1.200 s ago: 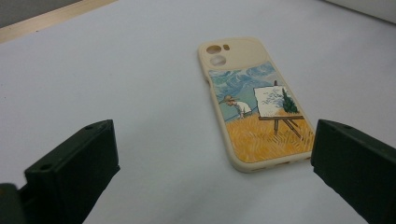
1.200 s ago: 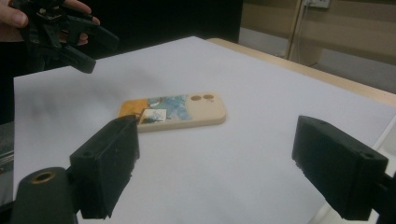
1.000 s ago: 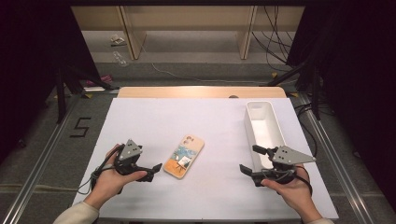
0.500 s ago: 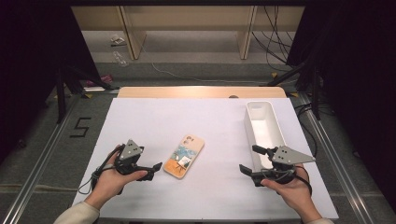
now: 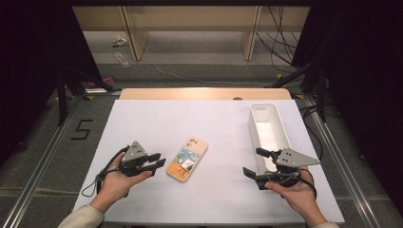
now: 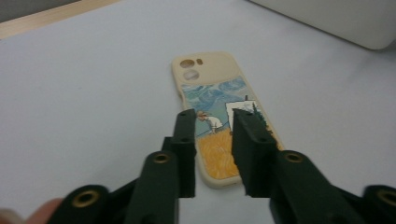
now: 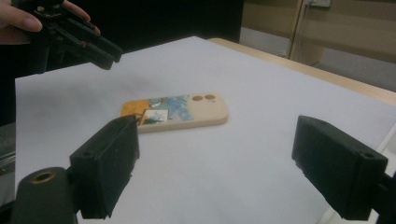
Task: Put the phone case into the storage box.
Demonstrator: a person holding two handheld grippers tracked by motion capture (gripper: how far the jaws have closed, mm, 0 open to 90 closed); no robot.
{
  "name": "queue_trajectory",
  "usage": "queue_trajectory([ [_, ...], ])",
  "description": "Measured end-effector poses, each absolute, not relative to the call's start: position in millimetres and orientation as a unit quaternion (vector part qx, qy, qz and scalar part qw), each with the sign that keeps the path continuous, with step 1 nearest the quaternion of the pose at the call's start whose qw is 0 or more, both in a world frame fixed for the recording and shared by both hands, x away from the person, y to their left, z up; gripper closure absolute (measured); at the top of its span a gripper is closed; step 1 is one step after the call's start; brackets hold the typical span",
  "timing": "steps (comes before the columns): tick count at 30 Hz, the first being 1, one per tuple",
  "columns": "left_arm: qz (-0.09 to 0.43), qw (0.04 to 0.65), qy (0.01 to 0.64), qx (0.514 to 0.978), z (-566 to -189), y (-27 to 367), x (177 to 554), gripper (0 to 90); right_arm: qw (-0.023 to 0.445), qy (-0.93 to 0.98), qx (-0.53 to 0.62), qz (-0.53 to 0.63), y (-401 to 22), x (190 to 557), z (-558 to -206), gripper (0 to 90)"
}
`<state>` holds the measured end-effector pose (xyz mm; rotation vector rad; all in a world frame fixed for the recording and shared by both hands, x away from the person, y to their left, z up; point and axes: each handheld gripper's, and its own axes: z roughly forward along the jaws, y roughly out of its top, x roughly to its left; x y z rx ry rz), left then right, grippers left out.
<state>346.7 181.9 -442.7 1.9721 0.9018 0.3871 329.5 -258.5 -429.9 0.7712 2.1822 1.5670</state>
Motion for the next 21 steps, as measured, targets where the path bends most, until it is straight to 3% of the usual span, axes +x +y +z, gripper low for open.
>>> queue_trajectory([
  [1, 0.152, 0.453, 0.365, 0.799, -442, 180, 347, 75.3, 0.172, 0.769, 0.272, 0.552, -259, 329, -430, 15.8],
  [2, 0.151, 0.451, 0.367, 0.799, -442, 177, 347, 85.2, 0.171, 0.770, 0.273, 0.550, -258, 330, -430, 15.8],
  [4, 0.139, 0.451, 0.370, 0.800, -441, 171, 346, 89.5, 0.169, 0.771, 0.273, 0.550, -257, 330, -431, 15.8],
  [13, 0.081, 0.410, 0.340, 0.843, -456, 125, 346, 89.6, 0.169, 0.771, 0.274, 0.549, -255, 331, -432, 15.8],
  [21, 0.066, 0.379, 0.334, 0.860, -470, 104, 351, 89.6, 0.169, 0.772, 0.273, 0.549, -255, 331, -432, 15.9],
])
